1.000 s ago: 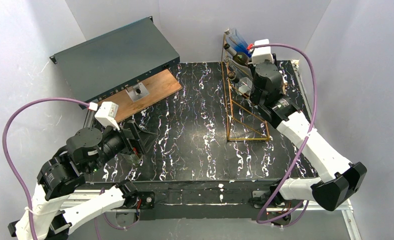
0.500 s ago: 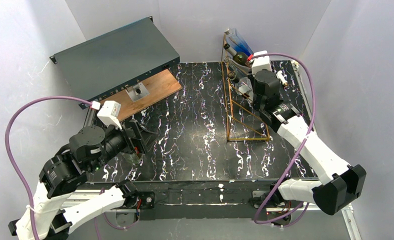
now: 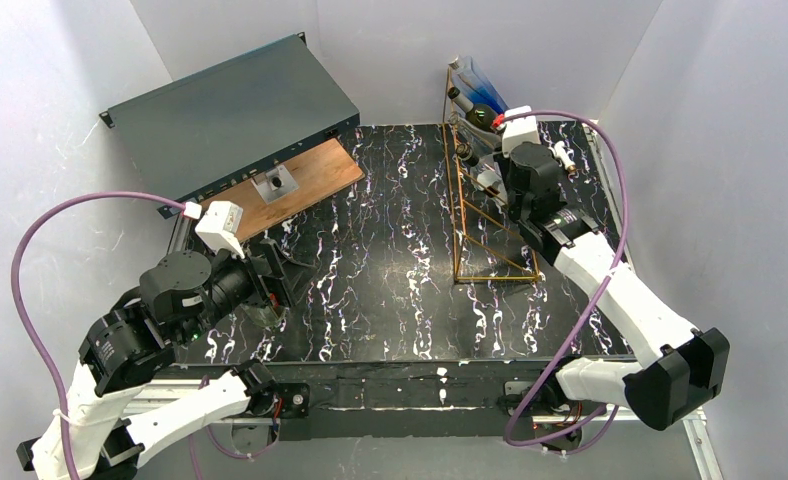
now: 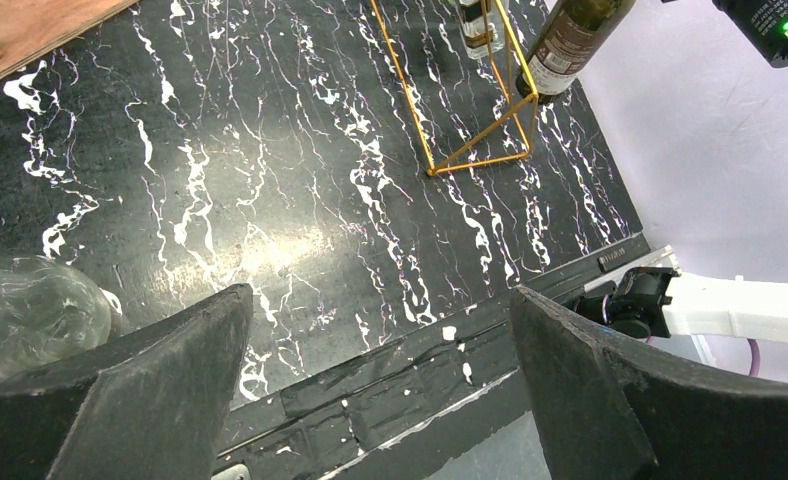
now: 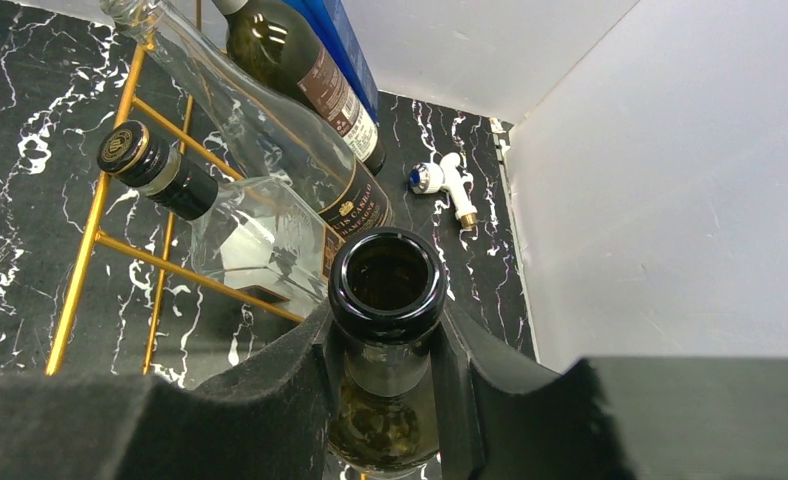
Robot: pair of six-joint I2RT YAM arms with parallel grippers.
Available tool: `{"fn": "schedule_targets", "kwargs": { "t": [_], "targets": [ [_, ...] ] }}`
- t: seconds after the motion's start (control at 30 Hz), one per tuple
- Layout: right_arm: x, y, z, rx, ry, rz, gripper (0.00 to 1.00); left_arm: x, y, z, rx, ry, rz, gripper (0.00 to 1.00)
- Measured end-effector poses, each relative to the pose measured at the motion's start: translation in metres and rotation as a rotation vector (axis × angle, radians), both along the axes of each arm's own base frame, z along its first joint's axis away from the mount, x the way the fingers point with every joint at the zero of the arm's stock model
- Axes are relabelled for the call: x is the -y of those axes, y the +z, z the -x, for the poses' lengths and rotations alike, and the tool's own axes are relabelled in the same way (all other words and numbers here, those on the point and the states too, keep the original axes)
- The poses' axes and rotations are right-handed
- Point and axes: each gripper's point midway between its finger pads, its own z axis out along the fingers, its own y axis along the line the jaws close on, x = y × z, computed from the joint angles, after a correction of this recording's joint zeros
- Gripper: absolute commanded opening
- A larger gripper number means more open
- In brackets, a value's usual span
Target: Put the wine bottle on the wine rack
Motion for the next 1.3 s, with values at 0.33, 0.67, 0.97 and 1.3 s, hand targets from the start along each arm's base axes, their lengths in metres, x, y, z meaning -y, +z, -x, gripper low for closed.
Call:
{"fn": "schedule_targets", "kwargs": {
  "t": [0.33,0.67,0.97,1.3],
  "targets": [
    [-0.008,-0.018,-0.007,-0.016,0.086,0.012,0.01,0.000,0.000,0.000,0.000,0.000,0.000,0.99],
    [-0.018,-0.028,-0.015,-0.030,0.174,0.036,0.01,0.000,0.000,0.000,0.000,0.000,0.000,0.99],
    [-0.030,-0.033,-0.019,-0.039,0.233,0.034,0.01,0.000,0.000,0.000,0.000,0.000,0.000,0.99],
    [-0.034,-0.059,-0.015,-0.084,0.286,0.077,0.01,0.000,0.000,0.000,0.000,0.000,0.000,0.99]
  ]
}}
